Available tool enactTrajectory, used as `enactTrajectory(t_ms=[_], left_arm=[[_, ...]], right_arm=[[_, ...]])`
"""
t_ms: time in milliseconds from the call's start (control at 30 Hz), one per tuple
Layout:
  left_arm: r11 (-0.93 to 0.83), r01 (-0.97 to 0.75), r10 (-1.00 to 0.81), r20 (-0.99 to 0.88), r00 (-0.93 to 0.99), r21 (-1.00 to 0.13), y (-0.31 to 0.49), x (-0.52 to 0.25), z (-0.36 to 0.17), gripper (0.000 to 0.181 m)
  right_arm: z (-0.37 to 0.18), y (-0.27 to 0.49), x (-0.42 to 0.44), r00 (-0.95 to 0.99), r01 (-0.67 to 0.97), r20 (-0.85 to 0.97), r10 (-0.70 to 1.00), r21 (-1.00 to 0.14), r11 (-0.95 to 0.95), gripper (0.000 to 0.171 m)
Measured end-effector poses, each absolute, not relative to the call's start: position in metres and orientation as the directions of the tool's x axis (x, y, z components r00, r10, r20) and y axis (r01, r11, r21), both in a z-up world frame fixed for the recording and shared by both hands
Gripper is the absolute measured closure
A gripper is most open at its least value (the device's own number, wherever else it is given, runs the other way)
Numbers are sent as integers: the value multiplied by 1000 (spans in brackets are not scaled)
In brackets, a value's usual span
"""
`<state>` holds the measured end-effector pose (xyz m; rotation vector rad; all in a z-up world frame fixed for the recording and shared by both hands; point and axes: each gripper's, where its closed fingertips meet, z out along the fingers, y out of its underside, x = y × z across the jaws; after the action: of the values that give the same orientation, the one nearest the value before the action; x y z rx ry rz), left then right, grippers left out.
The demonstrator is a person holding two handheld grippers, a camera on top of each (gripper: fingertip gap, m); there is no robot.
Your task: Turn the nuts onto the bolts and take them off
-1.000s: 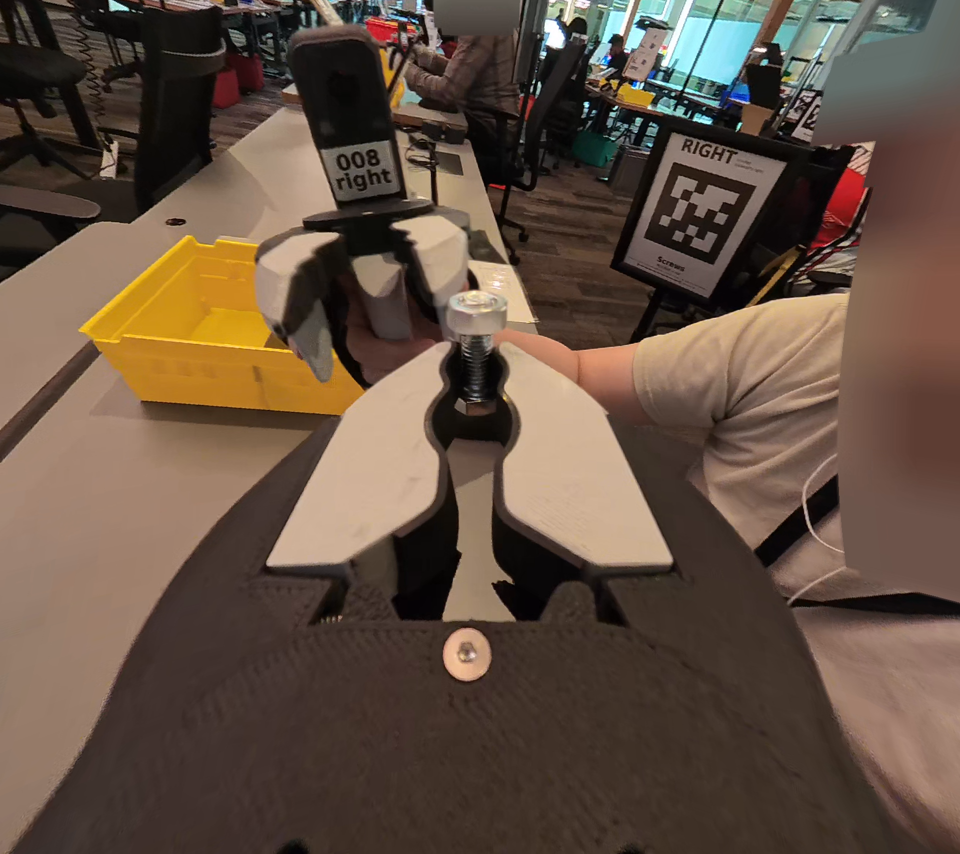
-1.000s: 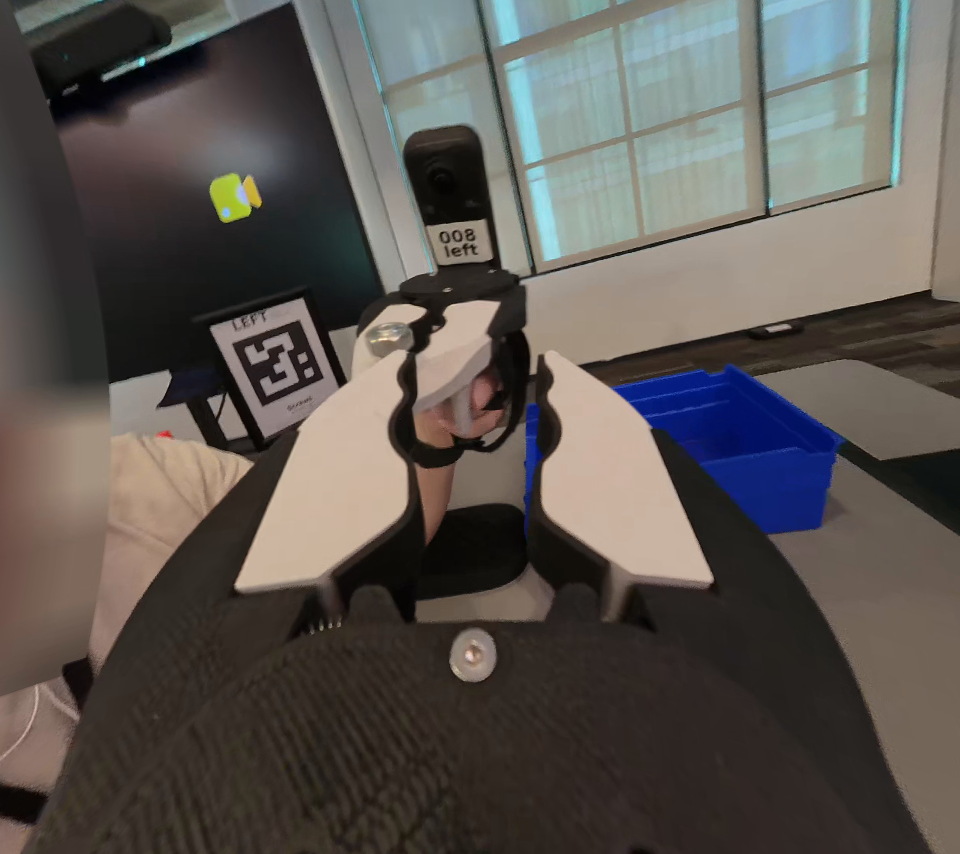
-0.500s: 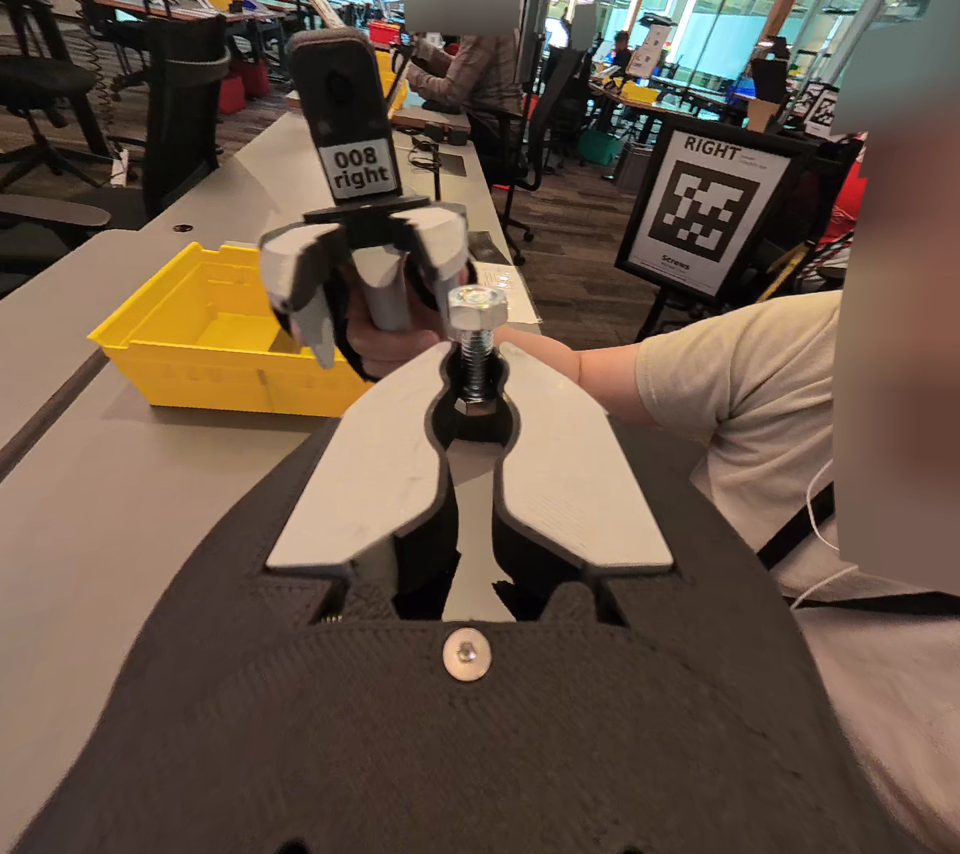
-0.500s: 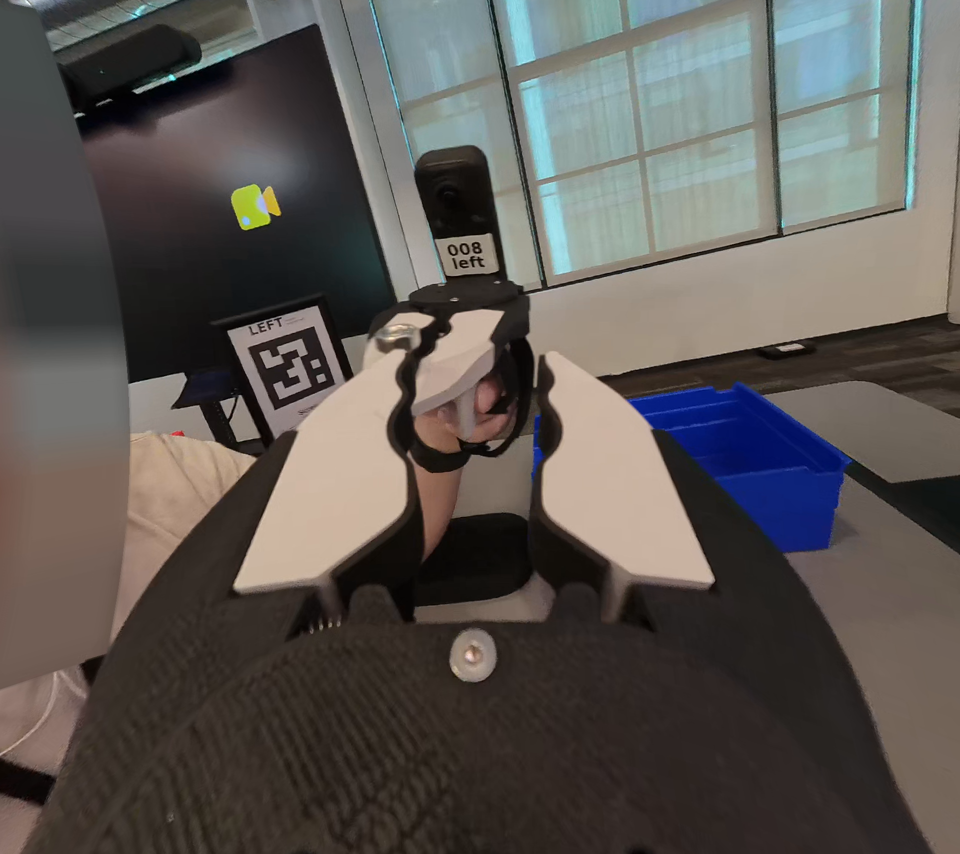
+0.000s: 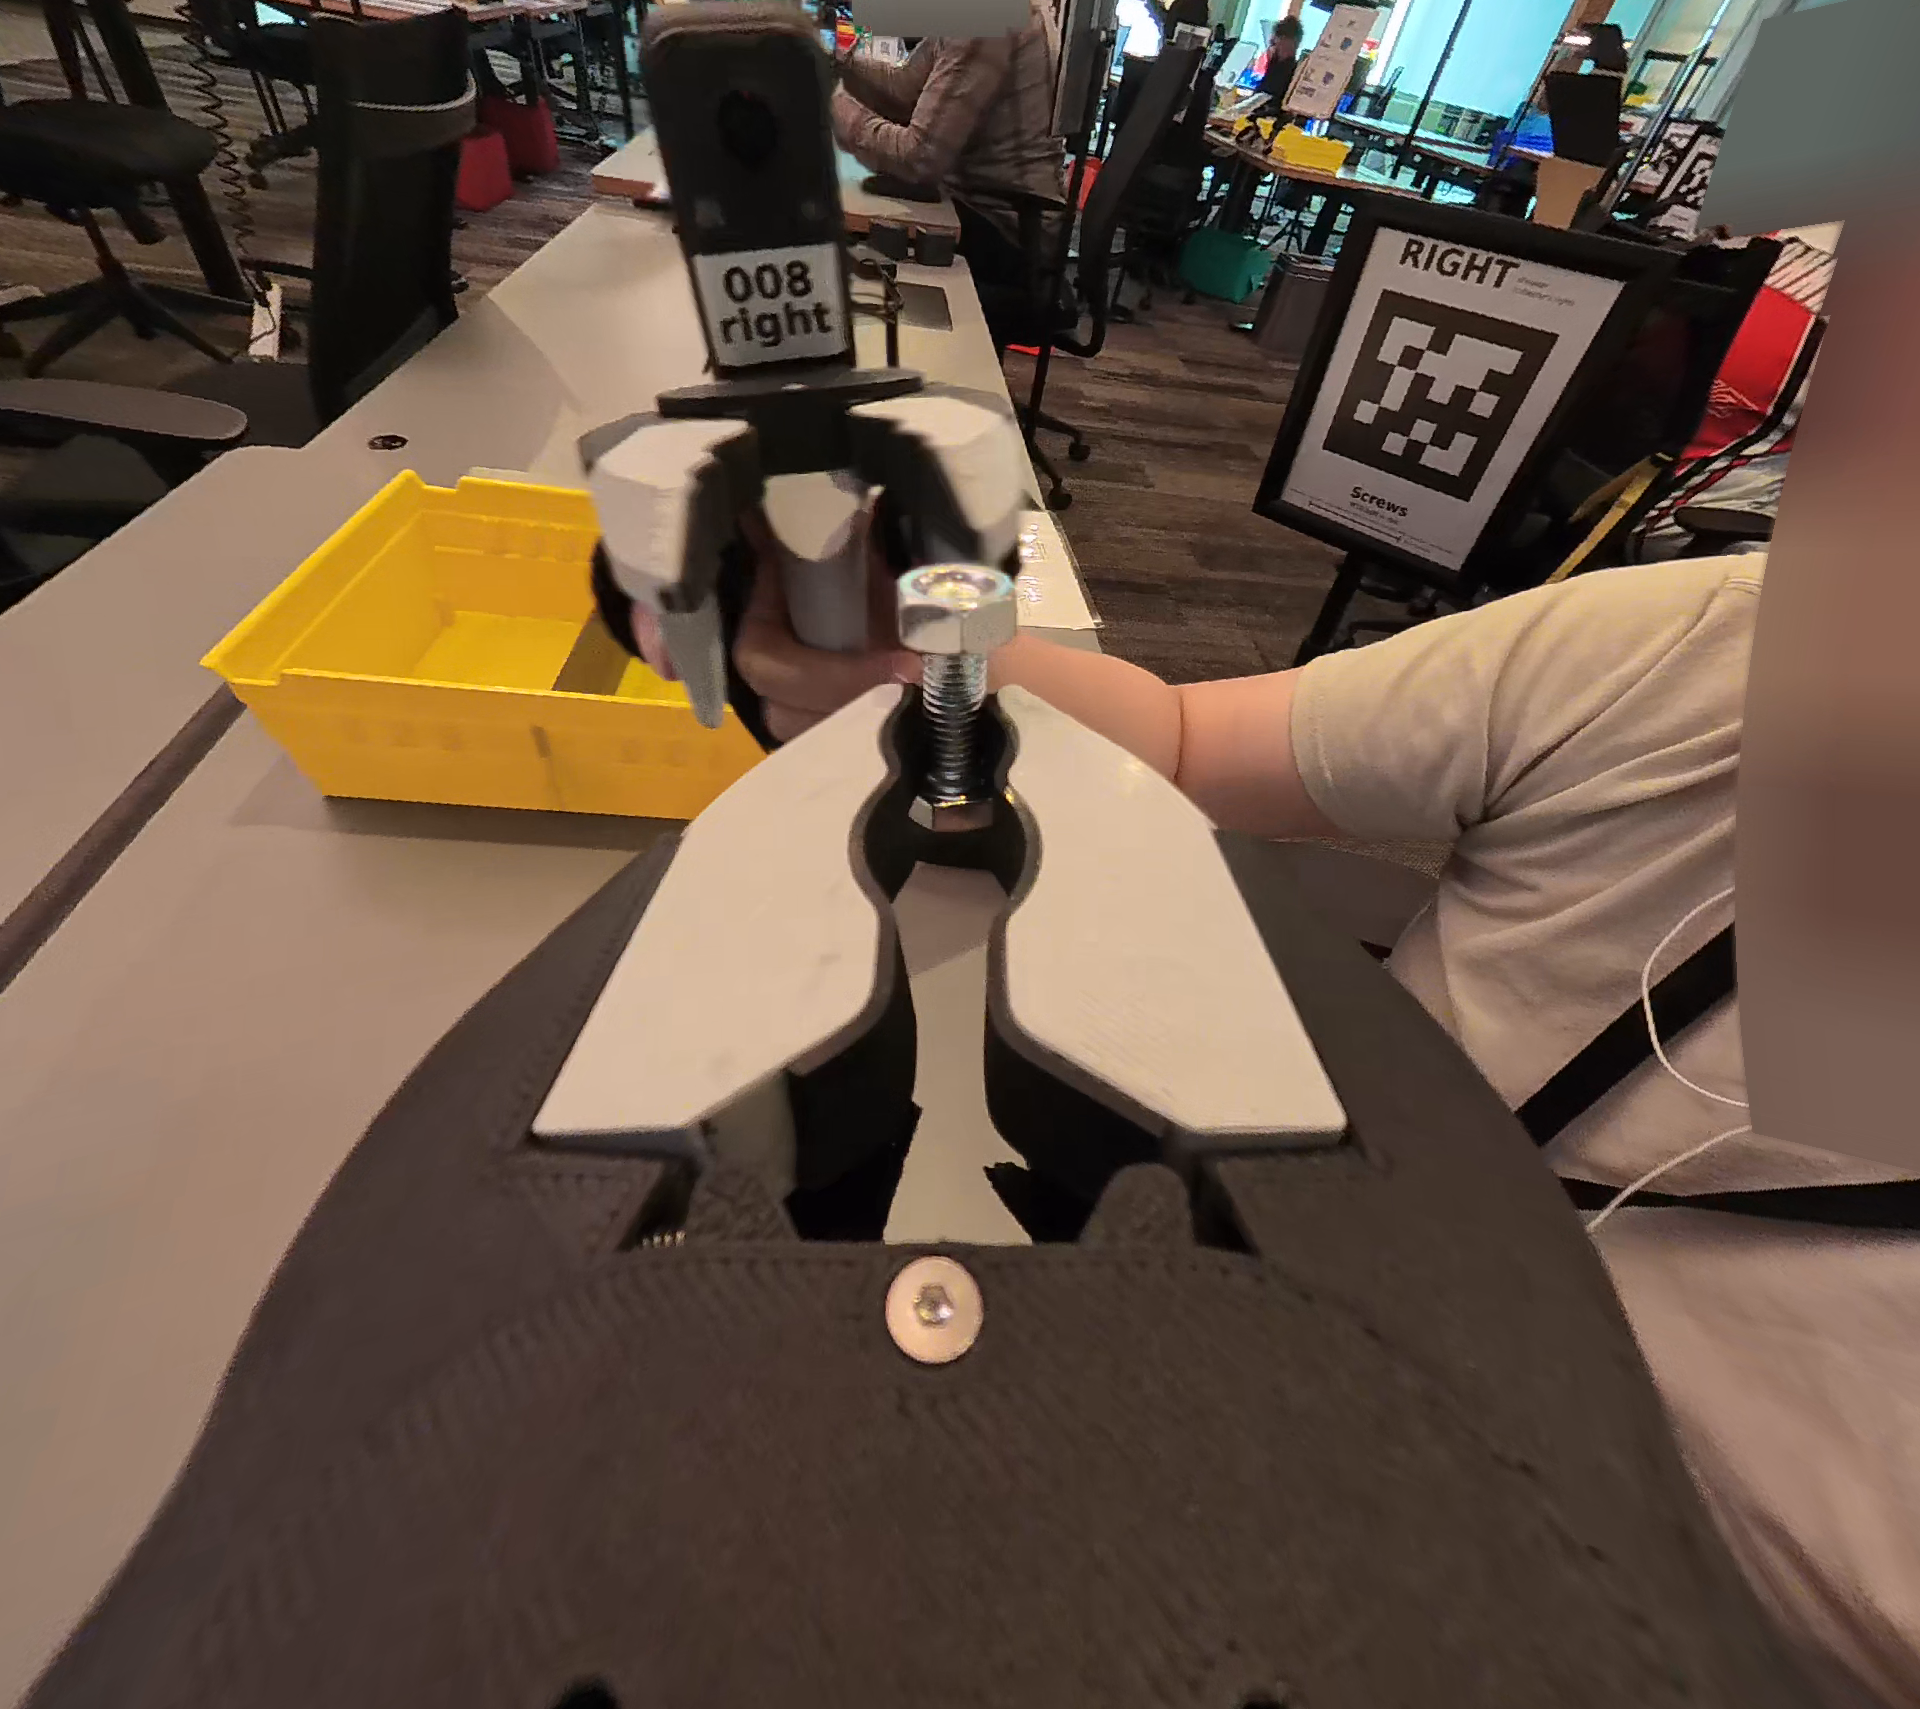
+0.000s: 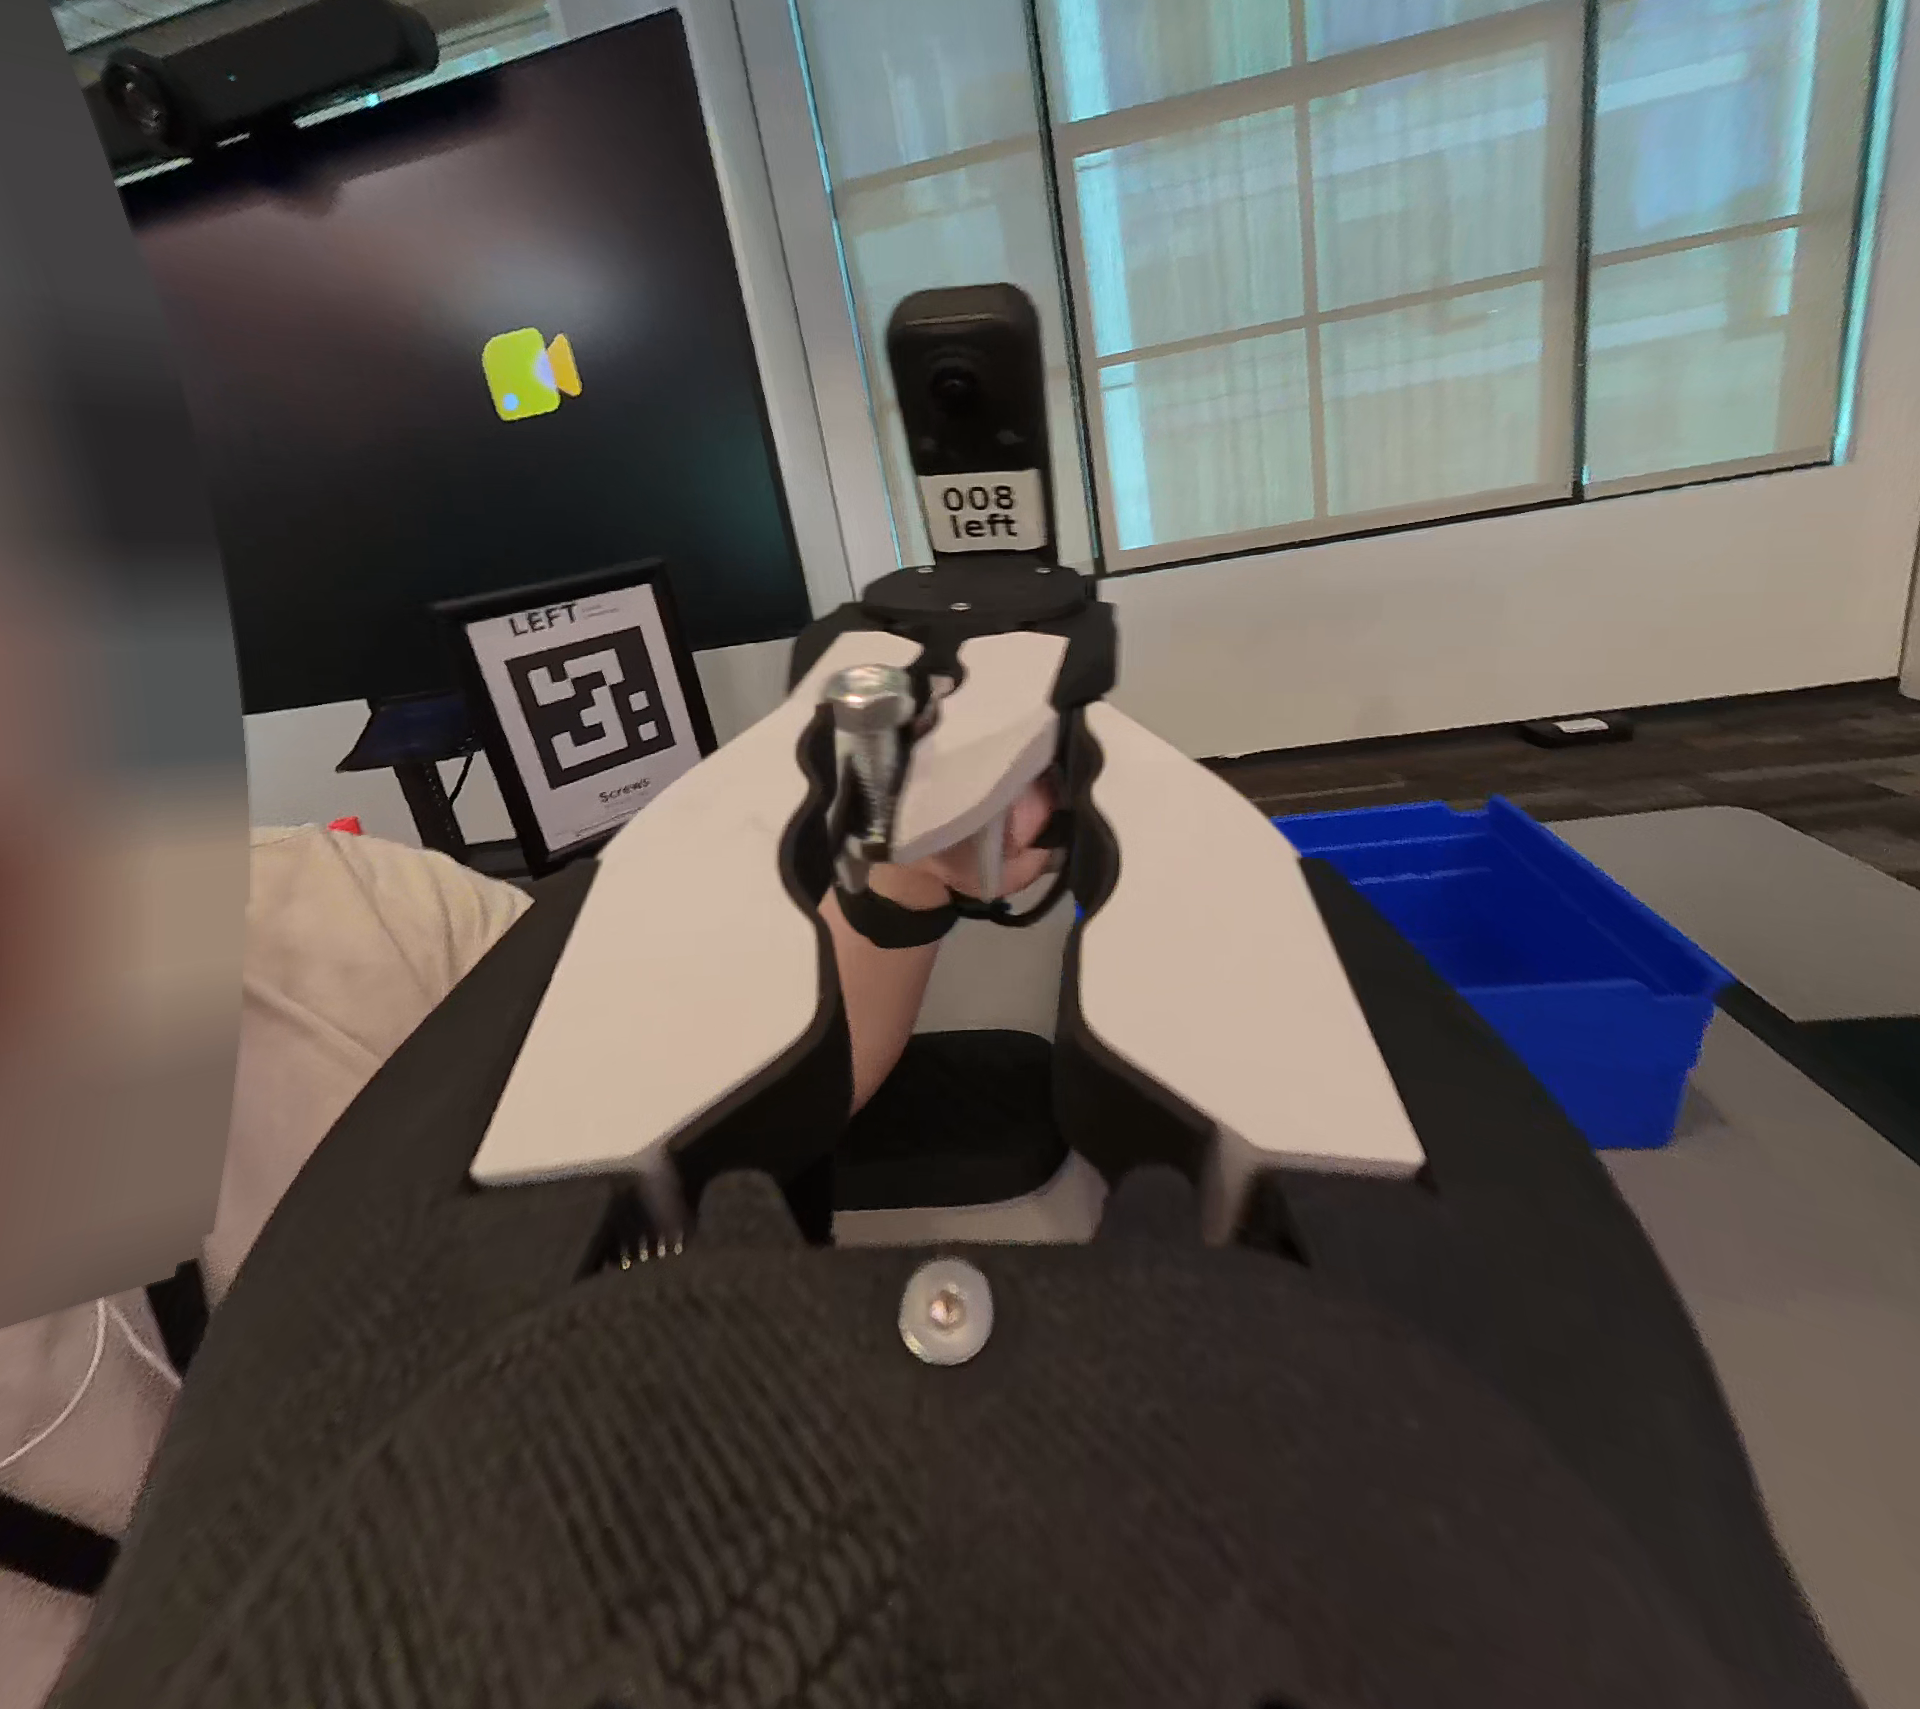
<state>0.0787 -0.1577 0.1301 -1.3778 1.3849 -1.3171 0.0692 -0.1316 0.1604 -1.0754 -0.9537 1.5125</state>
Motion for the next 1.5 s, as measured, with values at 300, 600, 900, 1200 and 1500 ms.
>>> enactTrajectory(t_ms=[300,600,900,1200,1500], left_arm=[[-120,-191,-979,148,-141,-974,-161,80,130,172],[-100,-212,-983,130,-131,-972,-162,82,128,172],[-79,-206,-991,100,-93,-975,-159,77,131,172],[-108,-190,-980,137,-145,-976,-166,77,134,172],[-101,-217,-983,131,-126,-971,-163,82,127,172]], right_arm=[[154,-124,69,-103,-290,-173,980,-937,-195,129],[160,-142,56,-110,-282,-133,985,-946,-159,127],[164,-137,68,-118,-305,-136,984,-938,-166,128],[159,-117,74,-92,-348,-212,973,-908,-231,137],[164,-149,57,-128,-300,-114,985,-942,-148,127]])
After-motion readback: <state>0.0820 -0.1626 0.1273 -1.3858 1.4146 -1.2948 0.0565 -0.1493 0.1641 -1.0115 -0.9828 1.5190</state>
